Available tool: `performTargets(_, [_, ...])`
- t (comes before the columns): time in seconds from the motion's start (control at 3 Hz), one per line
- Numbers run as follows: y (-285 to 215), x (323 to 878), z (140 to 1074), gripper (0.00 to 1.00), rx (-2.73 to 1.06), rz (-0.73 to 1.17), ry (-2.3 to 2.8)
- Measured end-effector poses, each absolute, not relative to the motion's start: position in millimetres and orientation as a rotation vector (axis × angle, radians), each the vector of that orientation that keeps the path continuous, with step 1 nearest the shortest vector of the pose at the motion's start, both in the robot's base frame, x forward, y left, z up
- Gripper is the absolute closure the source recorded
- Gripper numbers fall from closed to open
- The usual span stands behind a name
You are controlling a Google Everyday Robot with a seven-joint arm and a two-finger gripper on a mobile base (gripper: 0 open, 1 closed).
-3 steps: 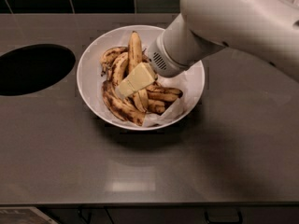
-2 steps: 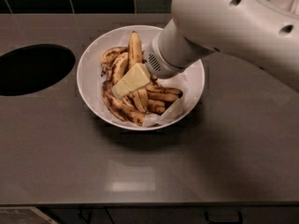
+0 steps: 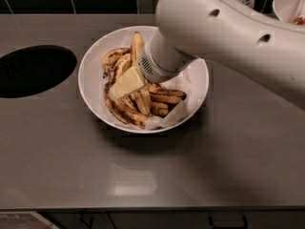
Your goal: Pick banana from white bowl
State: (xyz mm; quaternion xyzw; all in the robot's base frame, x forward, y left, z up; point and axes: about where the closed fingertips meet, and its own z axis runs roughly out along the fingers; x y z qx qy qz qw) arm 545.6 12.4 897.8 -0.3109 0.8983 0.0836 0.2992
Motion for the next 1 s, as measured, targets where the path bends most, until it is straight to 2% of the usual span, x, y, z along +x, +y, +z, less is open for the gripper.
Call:
performTargets(0.33, [19.0, 548.7, 895.0, 0.0, -0.811, 0.184, 2.406])
performTargets(0.67, [21.4, 550.2, 893.6, 0.19, -0.791, 0.145, 2.424])
performTargets(1.0, [18.9, 550.2, 892.6, 0.42, -0.767, 0.122, 2.436])
